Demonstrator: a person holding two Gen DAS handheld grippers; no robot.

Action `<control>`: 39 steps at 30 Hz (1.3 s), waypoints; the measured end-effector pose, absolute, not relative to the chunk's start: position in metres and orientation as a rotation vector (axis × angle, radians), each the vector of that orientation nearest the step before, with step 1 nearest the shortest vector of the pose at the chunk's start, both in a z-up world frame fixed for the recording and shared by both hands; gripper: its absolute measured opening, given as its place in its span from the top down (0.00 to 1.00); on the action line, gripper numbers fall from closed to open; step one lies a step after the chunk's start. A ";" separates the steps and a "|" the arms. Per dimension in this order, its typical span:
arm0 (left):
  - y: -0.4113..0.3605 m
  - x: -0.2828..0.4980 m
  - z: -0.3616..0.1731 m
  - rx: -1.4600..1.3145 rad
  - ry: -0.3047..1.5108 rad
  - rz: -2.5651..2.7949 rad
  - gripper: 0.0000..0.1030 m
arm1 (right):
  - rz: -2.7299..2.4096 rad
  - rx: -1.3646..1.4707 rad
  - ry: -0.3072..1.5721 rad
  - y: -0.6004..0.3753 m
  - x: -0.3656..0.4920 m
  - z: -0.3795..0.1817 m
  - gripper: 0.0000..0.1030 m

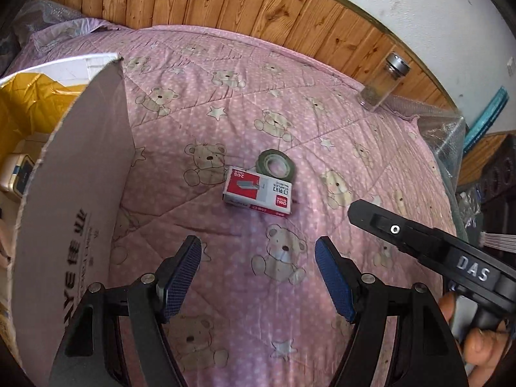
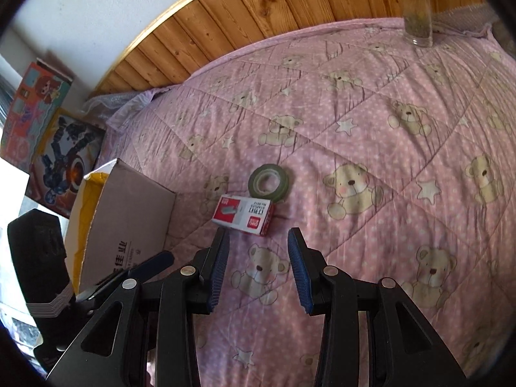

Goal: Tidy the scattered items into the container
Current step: 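Move both tools toward the red staple box and green tape roll, then grasp the red staple box with the left tool while the right tool grasps the green tape roll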

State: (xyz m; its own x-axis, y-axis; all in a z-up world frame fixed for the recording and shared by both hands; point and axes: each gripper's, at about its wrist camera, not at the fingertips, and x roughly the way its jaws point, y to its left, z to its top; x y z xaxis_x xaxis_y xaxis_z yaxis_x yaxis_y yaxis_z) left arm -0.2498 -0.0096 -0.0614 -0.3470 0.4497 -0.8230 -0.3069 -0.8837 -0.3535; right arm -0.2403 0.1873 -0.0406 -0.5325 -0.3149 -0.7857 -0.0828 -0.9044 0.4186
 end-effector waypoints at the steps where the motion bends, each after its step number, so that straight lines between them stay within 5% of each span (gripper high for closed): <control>1: -0.008 -0.256 -0.068 -1.451 -0.210 2.255 0.28 | -2.565 1.450 -0.603 0.187 -0.246 -0.042 0.62; 15: 0.026 -0.285 -0.108 -1.390 -0.137 2.341 0.28 | -2.558 1.533 -0.550 0.189 -0.296 -0.062 0.62; 18: -0.008 -0.284 -0.108 -1.411 -0.288 2.364 0.48 | -2.536 1.568 -0.503 0.183 -0.301 -0.070 0.62; 23: -0.037 -0.272 -0.108 -1.438 -0.382 2.306 0.48 | -2.591 1.636 -0.291 0.167 -0.323 -0.086 0.63; 25: -0.036 -0.273 -0.106 -1.440 -0.426 2.286 0.36 | -2.577 1.679 -0.179 0.160 -0.334 -0.098 0.79; 31: -0.026 -0.275 -0.108 -1.470 -0.429 2.292 0.34 | -2.545 1.685 0.080 0.144 -0.348 -0.107 0.84; 39: -0.002 -0.288 -0.101 -1.471 -0.470 2.300 0.28 | -2.789 1.644 -0.284 0.220 -0.290 -0.079 0.85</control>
State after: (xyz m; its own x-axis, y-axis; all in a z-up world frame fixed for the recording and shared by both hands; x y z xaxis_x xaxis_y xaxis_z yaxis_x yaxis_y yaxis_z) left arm -0.2877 -0.0016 -0.1007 -0.3873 0.4753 -0.7900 -0.1271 -0.8762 -0.4649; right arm -0.2897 0.2202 -0.0792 -0.4841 0.0046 -0.8750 -0.1809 -0.9789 0.0949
